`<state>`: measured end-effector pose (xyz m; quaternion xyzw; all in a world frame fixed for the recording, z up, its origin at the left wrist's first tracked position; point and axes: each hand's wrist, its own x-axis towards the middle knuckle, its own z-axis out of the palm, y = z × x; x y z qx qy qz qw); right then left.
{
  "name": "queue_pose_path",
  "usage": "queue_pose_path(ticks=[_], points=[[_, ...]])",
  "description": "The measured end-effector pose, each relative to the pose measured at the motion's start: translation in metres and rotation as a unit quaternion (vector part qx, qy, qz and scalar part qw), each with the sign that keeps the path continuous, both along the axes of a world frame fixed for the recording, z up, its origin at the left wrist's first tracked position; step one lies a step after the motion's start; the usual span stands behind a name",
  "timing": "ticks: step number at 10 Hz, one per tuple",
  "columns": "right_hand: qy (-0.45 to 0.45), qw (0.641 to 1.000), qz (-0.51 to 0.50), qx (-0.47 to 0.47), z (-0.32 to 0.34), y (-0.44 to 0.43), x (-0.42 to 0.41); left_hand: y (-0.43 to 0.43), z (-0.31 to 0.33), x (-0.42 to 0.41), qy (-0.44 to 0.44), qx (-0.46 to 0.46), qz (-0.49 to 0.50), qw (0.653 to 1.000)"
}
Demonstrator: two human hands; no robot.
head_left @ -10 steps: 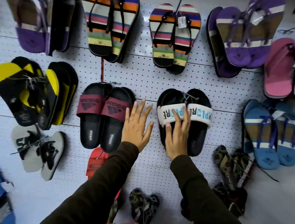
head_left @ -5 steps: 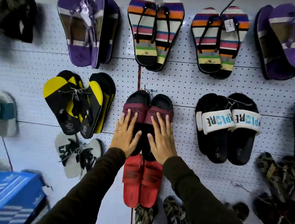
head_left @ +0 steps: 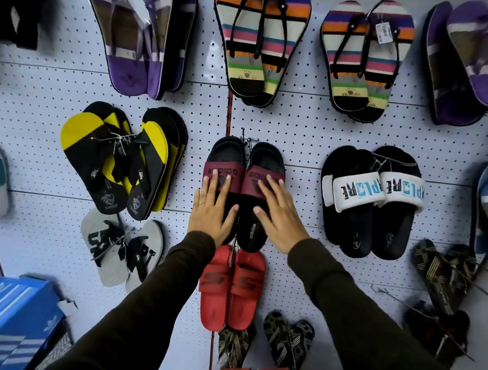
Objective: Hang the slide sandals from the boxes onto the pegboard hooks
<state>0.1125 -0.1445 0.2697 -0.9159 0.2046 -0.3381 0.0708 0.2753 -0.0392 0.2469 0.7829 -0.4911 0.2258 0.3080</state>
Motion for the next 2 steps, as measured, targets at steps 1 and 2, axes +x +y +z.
queue_pose_path(ticks=[1, 2], points=[[-0.099, 0.991, 0.051, 0.067, 0.047, 0.019, -0.046, 0.004, 0.011, -0.018, 0.008, -0.038, -0.002, 0.999], [-0.246, 0.963, 0.081, 0.072, 0.115, 0.052, -0.125, -0.004, 0.025, -0.047, -0.019, -0.062, -0.018, 0.998]])
